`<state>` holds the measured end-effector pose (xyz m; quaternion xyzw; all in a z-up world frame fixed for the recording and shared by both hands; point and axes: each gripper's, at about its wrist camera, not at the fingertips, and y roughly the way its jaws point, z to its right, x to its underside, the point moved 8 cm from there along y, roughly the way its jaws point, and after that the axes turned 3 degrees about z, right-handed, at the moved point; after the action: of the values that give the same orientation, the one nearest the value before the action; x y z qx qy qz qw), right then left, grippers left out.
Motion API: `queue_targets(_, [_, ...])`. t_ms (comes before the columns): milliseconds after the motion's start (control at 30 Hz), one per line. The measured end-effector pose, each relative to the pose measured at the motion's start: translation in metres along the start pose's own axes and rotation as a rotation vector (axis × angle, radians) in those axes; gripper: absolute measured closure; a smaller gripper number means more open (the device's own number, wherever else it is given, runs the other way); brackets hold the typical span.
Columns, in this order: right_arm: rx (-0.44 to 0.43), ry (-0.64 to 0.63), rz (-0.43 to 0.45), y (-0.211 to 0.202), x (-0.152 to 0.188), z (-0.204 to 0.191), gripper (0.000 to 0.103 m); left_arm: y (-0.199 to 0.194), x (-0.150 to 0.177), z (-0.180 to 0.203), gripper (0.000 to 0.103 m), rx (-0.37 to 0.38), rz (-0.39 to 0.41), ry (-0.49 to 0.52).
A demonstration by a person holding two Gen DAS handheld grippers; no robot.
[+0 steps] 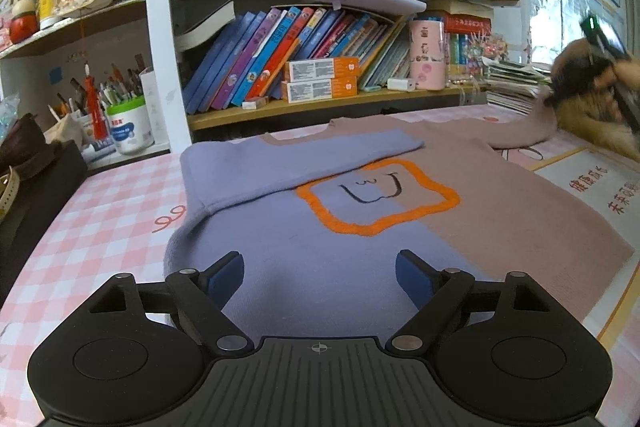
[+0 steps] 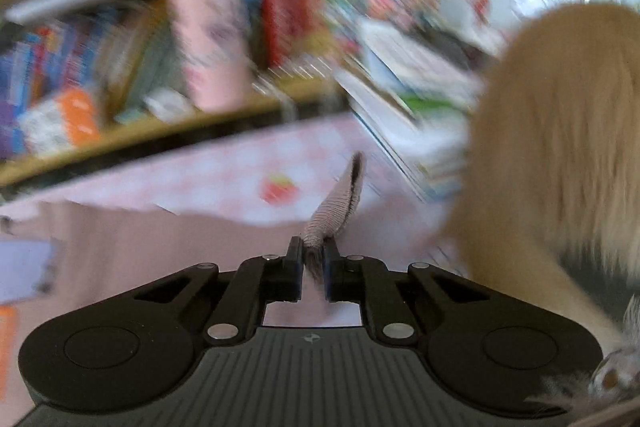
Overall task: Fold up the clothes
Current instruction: 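Grasp the pink sleeve cuff with the right gripper, then lift the pink sleeve across the sweater body with the right gripper, release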
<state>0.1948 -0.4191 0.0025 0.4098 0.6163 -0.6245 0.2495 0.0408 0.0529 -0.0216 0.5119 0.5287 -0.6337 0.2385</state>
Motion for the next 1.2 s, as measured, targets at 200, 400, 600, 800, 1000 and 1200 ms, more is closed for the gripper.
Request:
queue_targets(200, [-0.206, -0.102, 0.121, -0.057, -0.051, -0.096, 0.094, -0.001, 0.000, 0.004, 0.015, -0.003, 0.009, 0.031])
queue_targets(400, [-0.413, -0.173, 0.172, -0.086, -0.067, -0.200, 0.094, -0.002, 0.000, 0.005, 0.015, -0.009, 0.010, 0.045])
queue_targets(600, [-0.558, -0.231, 0.147, -0.079, -0.059, -0.290, 0.094, -0.003, 0.000, 0.008, 0.014, -0.010, 0.013, 0.065])
queue_targets(800, [-0.640, -0.266, 0.083, -0.068, -0.037, -0.344, 0.094, -0.003, -0.001, 0.009, 0.014, 0.008, 0.020, 0.063])
queue_targets(1000, [-0.688, -0.266, 0.018, -0.050, -0.015, -0.377, 0.094, -0.003, -0.001, 0.009, 0.014, 0.027, 0.020, 0.057])
queue_targets(1200, [-0.688, -0.292, -0.035, -0.031, 0.005, -0.397, 0.094, -0.003, -0.001, 0.010, 0.014, 0.033, 0.019, 0.056])
